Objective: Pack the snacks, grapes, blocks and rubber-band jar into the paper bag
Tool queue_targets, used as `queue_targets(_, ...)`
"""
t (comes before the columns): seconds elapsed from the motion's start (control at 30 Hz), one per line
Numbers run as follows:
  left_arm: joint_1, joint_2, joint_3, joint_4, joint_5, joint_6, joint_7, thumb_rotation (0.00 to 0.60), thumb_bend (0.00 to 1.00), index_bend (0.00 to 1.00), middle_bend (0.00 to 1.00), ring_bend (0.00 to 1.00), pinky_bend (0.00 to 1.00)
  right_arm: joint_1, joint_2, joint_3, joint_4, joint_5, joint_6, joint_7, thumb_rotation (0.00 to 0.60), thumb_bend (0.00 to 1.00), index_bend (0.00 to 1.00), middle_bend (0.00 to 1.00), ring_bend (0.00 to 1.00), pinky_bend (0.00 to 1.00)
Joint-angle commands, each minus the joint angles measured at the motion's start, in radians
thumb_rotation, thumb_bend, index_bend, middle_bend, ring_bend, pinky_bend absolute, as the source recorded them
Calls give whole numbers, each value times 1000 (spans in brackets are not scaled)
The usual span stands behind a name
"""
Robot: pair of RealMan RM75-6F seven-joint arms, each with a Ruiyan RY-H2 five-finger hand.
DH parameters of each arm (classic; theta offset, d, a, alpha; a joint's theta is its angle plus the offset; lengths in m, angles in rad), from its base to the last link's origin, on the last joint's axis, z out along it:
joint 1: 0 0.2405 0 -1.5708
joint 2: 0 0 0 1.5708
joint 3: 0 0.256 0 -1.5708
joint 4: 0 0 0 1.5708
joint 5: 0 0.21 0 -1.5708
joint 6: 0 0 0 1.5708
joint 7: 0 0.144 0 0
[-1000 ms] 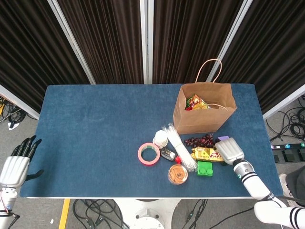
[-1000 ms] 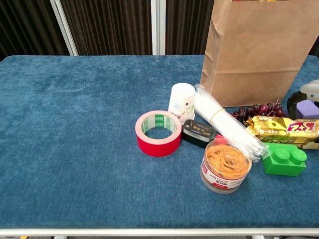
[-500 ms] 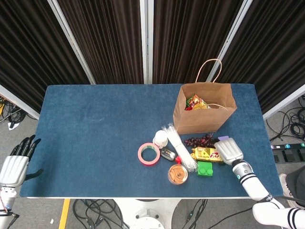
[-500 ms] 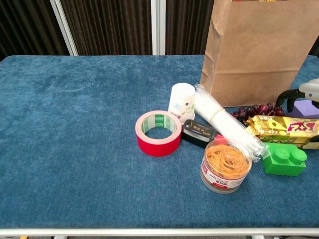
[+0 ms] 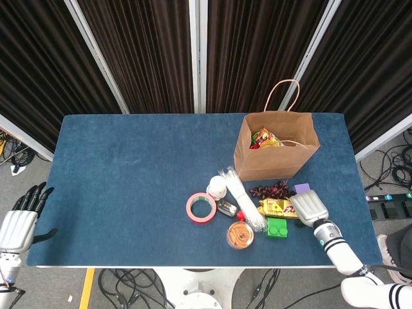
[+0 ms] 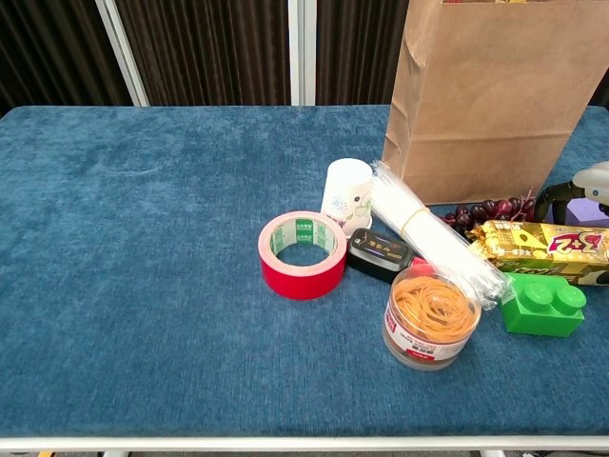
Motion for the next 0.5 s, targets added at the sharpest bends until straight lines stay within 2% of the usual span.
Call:
queue_targets(0.03, 1, 0, 0, 4, -1, 1, -3, 600, 107, 124, 120, 21, 210, 3, -12, -1, 14, 9, -5, -2, 600, 0, 270, 318, 810, 852)
queue_targets(0.4, 5, -5, -1, 17, -4, 3, -16, 600, 107, 123, 120, 20, 210, 14, -74, -4, 76, 42, -11, -25, 600, 0, 318, 331, 811, 853)
queue_targets(0.5, 7, -3, -4, 15, -6, 7, -17, 600, 108, 123, 120, 20, 210, 13, -94, -2, 94, 44, 0, -32, 600, 0, 373, 363, 814, 853)
